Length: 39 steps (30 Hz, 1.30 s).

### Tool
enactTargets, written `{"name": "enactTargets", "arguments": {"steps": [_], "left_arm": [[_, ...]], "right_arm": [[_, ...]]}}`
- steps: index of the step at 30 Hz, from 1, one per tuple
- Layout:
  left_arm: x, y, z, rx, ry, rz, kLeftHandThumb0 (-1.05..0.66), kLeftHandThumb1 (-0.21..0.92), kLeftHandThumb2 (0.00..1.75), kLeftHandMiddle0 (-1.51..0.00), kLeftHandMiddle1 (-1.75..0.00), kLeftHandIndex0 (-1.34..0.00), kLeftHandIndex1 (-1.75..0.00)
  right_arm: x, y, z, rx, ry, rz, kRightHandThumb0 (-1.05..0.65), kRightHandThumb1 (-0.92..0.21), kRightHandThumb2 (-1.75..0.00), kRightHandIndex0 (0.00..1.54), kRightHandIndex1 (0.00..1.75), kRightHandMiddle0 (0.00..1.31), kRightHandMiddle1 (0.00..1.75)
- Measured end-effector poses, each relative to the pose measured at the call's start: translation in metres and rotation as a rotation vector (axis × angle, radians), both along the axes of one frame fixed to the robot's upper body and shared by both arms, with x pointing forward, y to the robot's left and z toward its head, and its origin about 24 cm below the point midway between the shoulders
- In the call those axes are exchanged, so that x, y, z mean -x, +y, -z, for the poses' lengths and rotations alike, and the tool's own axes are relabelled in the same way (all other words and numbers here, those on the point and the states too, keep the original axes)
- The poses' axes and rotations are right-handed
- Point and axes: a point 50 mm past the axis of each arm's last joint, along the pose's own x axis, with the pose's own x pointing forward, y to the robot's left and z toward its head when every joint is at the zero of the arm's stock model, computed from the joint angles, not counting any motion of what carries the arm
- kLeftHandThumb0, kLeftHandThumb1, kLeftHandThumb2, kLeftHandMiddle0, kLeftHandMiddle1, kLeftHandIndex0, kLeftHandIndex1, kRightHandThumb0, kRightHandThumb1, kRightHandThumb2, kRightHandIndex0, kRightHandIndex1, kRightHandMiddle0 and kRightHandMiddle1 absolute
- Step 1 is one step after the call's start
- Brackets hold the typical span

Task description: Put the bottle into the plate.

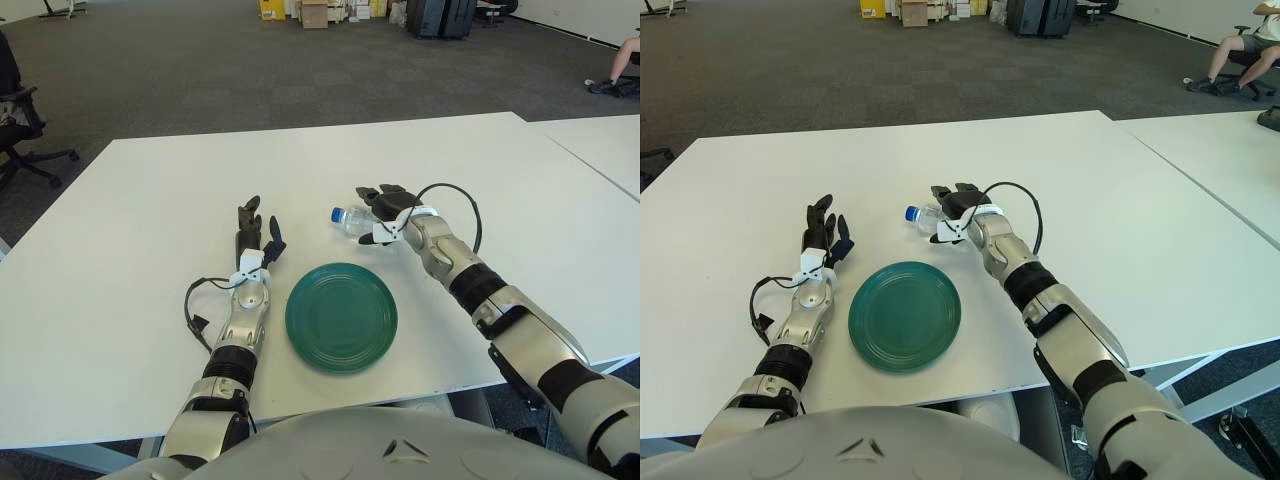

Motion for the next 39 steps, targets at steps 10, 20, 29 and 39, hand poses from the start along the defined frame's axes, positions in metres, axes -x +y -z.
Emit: {"name": "enactTargets", "arguments": {"steps": [10,20,29,39], "left_arm": [[0.0,-0.0003,0.0,0.001,0.0,0.0,-0.8,0.92,0.83,-0.38,-0.01,0.0,-0.76],[0.0,-0.0007,-0.0001,0.002,-0.001,0.0,-0.79,0.92,0.83,-0.39,-0.01,0.0,-0.75],[0.0002,-0.0018,-0.0022,0.01,-0.012,-0.002,-0.77,0.92,0.83,-0.39,-0.01,0.0,-0.74],[0.0009,-0.0017,-0.0031,0.029,-0.018,-0.009,-0.78,0.92,0.81,-0.4,-0.01,0.0,-0.74]], "right_arm": [[0.0008,0.0044,0.0005,0.001,-0.009,-0.001,-1.05,-0.92,-0.46,0.0,0.0,0.0,0.0],[0.0018,0.0061,0.0008,0.005,-0.011,-0.009,-1.05,-0.92,-0.46,0.0,0.0,0.0,0.0],[0.0037,0.0079,0.0015,0.006,-0.011,-0.02,-1.05,-0.92,-0.47,0.0,0.0,0.0,0.0],[0.006,0.0072,0.0038,0.015,-0.007,-0.03,-1.05,-0.92,-0.5,0.0,0.0,0.0,0.0]]}}
